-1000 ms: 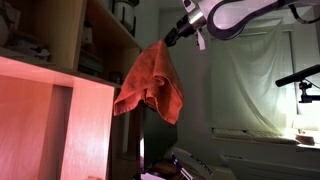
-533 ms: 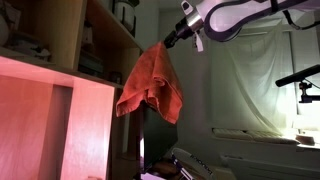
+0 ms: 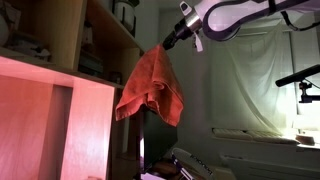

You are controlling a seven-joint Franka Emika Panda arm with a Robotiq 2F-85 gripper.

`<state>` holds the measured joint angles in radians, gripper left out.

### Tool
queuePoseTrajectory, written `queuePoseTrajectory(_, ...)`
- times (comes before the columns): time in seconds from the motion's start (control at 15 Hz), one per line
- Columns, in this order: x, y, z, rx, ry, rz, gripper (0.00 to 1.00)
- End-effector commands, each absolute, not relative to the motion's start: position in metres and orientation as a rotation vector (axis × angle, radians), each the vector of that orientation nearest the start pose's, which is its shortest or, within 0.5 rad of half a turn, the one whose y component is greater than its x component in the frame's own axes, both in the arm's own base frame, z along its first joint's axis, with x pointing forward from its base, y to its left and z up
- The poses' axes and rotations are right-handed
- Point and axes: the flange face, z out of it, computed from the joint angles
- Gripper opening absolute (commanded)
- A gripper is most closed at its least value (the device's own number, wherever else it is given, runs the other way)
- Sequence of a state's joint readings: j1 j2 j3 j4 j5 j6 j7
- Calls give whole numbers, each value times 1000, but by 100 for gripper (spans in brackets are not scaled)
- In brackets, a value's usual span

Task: Pick up the towel and wipe the screen of the computer monitor

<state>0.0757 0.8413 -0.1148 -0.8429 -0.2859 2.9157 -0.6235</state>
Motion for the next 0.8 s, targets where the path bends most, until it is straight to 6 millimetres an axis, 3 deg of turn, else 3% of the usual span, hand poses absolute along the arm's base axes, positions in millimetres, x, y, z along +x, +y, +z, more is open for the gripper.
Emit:
queuePoseTrajectory(0.0, 812, 37, 576, 1933, 927, 1312, 55)
queuePoseTrajectory(0.4, 813, 38, 577, 1932, 926, 1306, 99)
queuePoseTrajectory(0.73, 815, 40, 577, 1980, 780, 1378, 100)
